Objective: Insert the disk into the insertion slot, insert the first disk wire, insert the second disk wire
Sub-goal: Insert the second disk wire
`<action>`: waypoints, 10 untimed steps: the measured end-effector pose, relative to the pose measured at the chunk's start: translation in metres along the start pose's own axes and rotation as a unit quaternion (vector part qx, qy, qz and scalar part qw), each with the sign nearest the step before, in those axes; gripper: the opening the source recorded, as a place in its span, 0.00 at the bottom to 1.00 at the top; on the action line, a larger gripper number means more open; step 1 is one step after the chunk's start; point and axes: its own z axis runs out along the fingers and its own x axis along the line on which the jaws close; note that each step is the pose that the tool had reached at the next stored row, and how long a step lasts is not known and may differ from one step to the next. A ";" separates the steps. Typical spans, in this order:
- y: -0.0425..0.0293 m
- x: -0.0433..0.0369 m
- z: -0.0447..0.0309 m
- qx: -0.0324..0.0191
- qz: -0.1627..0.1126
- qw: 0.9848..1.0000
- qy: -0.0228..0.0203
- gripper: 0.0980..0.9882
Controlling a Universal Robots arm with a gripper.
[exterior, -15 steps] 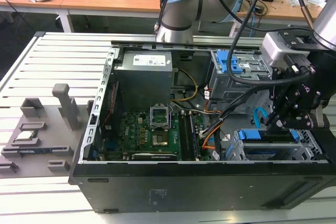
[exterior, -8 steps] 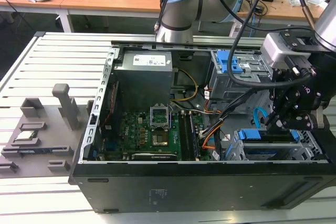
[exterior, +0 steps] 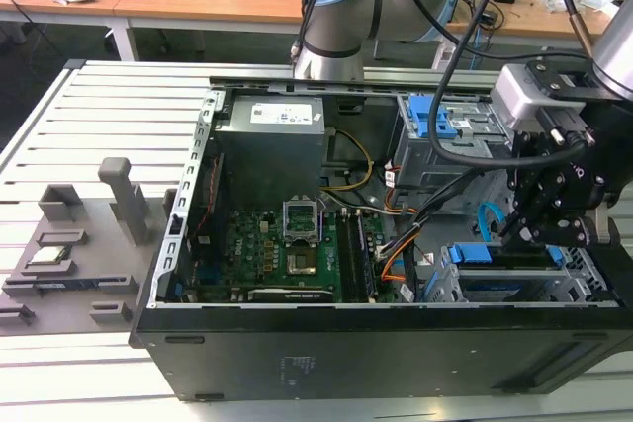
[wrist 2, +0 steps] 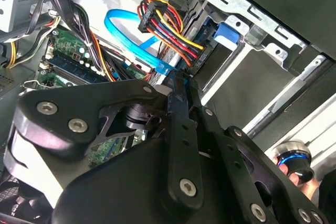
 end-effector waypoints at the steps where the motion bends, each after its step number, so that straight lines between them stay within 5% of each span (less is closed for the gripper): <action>1: 0.0000 -0.0001 0.0000 0.000 0.000 1.000 0.000 0.07; 10: -0.0002 0.0012 0.0051 0.000 0.000 1.000 -0.001 0.07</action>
